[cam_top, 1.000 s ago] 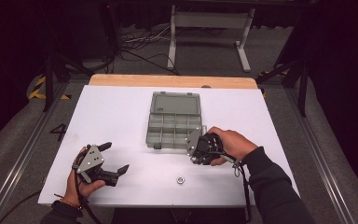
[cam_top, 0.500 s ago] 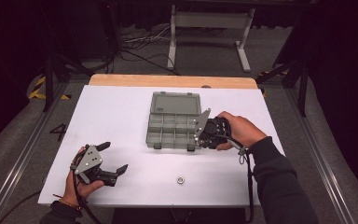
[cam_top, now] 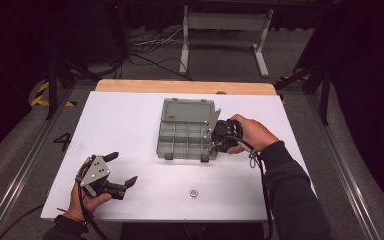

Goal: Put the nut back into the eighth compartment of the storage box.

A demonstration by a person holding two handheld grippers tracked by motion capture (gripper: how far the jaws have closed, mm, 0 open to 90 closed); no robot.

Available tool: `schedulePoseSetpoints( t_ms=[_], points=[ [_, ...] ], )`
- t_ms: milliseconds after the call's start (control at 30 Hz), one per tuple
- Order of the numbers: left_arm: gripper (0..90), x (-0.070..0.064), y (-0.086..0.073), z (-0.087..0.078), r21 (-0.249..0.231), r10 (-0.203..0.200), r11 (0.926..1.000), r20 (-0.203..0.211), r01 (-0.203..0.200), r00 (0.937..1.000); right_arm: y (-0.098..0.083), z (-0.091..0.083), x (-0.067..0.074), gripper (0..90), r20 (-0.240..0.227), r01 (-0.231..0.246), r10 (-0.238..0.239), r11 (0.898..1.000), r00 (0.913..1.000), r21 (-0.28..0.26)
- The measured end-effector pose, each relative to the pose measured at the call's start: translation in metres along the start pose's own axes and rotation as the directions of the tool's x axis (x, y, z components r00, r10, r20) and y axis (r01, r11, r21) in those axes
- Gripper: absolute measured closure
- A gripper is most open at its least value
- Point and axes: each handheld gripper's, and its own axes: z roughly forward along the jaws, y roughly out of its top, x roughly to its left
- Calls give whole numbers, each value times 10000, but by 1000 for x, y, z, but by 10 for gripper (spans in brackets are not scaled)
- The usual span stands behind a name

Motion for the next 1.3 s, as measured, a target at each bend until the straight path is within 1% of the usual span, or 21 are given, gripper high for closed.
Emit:
schedulePoseSetpoints(
  t_ms=[100,167,233,500,600,667,967,1033,1133,1200,1233,1300],
  points=[
    [16,0,0,0,-5,-4,10000,-4,4,10000,2,7,-3,704,-60,-124,124,9999,9999,24],
    [16,0,0,-1,-34,-26,10000,-7,26,10000,3,11,-4,704,-33,-154,155,9998,9999,151],
    [16,0,0,-1,-49,-57,10000,-2,57,10000,4,15,-6,704,-171,-167,171,9997,9997,189],
    [19,0,0,0,-37,-62,10000,16,62,10000,5,24,-10,704,-213,-348,354,9990,9991,280],
    [19,0,-1,0,-13,-51,10000,5,51,10000,5,26,-11,704,-275,-359,368,9988,9989,346],
    [19,0,-1,0,-15,-52,10000,21,52,10000,5,28,-10,703,-338,-398,406,9989,9986,261],
    [19,0,-1,0,-5,-44,10000,30,44,10000,7,34,-11,703,-400,-480,493,9983,9980,331],
    [19,0,-1,0,-15,-42,10000,48,42,10000,7,34,-11,703,-372,-459,472,9984,9982,342],
    [19,0,-1,0,-17,-43,10000,37,44,10000,8,35,-11,703,-459,-416,434,9984,9980,394],
    [19,0,-1,0,-7,-46,10000,49,46,10000,7,36,-11,681,-434,-444,462,9982,9980,415],
    [19,0,-1,0,-3,-48,10000,48,48,10000,7,36,-11,654,-409,-562,576,9978,9975,337],
    [19,0,-1,0,-4,-46,10000,53,46,10000,6,35,-11,633,-399,-620,631,9976,9972,296]
  ],
)
